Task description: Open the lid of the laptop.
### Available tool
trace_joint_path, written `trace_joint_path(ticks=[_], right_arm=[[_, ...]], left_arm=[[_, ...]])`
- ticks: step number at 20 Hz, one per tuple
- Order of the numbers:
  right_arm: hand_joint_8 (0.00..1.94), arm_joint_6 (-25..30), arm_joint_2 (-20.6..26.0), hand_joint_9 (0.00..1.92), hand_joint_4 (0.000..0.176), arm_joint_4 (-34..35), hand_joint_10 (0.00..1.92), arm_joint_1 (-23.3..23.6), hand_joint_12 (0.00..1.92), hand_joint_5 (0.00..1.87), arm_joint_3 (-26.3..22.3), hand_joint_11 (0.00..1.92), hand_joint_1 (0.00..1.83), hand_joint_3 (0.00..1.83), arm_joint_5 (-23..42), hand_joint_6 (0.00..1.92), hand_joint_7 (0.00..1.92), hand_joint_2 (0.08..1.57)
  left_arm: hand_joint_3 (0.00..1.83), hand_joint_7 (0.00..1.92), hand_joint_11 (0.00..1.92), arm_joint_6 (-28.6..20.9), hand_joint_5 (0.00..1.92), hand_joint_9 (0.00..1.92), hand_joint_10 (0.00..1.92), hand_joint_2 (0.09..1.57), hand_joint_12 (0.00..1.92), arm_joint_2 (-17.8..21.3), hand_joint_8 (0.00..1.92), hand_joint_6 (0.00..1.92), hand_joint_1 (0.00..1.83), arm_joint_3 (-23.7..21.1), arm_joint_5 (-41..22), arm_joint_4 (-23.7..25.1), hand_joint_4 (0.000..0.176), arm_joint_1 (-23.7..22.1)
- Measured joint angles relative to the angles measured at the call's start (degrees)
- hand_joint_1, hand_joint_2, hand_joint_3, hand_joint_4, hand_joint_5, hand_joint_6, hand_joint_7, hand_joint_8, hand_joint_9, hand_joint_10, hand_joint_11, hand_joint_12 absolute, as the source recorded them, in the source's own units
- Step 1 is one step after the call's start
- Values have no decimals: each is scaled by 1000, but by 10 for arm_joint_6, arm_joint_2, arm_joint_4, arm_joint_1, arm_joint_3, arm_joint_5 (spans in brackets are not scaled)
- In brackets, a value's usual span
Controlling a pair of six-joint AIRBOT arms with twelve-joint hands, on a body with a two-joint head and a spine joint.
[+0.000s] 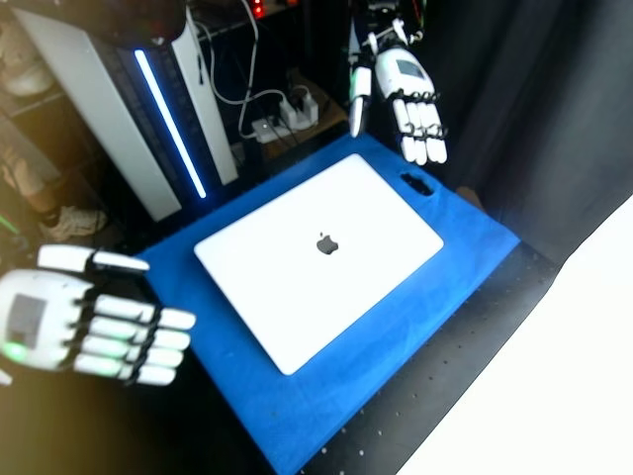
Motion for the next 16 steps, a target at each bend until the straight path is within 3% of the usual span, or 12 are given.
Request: trace_joint_path(ticks=[1, 2, 3, 4, 6, 8, 11, 13, 14, 16], right_arm=[[0, 0, 0, 0, 1, -13, 0, 8, 45, 2, 0, 0, 0, 12, -9, 0, 2, 1445], [0, 0, 1, 0, 25, -20, 0, 9, 8, 0, 2, 0, 0, 0, -14, 0, 0, 1421], [0, 0, 3, 0, 25, -27, 0, 9, 1, 0, 2, 0, 0, 0, -22, 0, 0, 1402], [0, 0, 5, 0, 38, -30, 0, 9, 0, 0, 3, 0, 0, 0, -29, 0, 0, 1341], [0, 0, 10, 0, 46, -30, 0, 9, 0, 0, 3, 0, 0, 0, -42, 0, 0, 1304], [0, 0, 16, 0, 14, -38, 0, 9, 0, 0, 3, 0, 0, 0, -47, 0, 0, 1292], [0, 0, 23, 0, 21, -84, 0, 16, 0, 0, 1, 0, 0, 0, -70, 0, 0, 1256], [0, 0, 32, 0, 0, -121, 0, 36, 0, 0, -2, 0, 0, 0, -95, 0, 0, 1239], [0, 0, 39, 0, 0, -150, 0, 56, 0, 0, -4, 0, 0, 0, -114, 0, 0, 1231], [0, 1, 42, 0, 0, -172, 0, 66, 0, 0, -5, 0, 0, 0, -129, 0, 0, 1244]], left_arm=[[9, 3, 0, 0, 28, 0, 0, 1316, 0, 0, 0, 2, 328, 0, 2, 6, 0, -1], [0, 0, 0, 0, 5, 0, 0, 1249, 0, 0, 0, 0, 253, 0, 10, 10, 0, -6], [0, 0, 0, 1, 0, 0, 0, 1200, 0, 0, 0, 0, 158, 1, 14, 17, 0, -10], [0, 0, 0, 2, 0, 0, 0, 1136, 0, 1, 0, 0, 31, 1, 19, 19, 0, -13], [0, 0, 0, 5, 0, 0, 0, 1031, 0, 5, 0, 0, 0, 1, 27, 29, 0, -22], [0, 0, 0, 5, 0, 0, 0, 1032, 0, 10, 0, 0, 0, 1, 31, 45, 0, -28], [0, 0, 0, 5, 0, 0, 0, 998, 0, 13, 0, 0, 147, 10, 81, 93, 0, -77], [0, 0, 0, 5, 0, 0, 0, 915, 0, 13, 0, 0, 192, 16, 116, 129, 0, -113], [0, 0, 0, 6, 0, 0, 0, 916, 0, 13, 0, 0, 220, 19, 144, 164, 0, -136], [0, 0, 0, 5, 0, 0, 0, 905, 0, 12, 0, 0, 271, 19, 165, 182, 0, -146]])
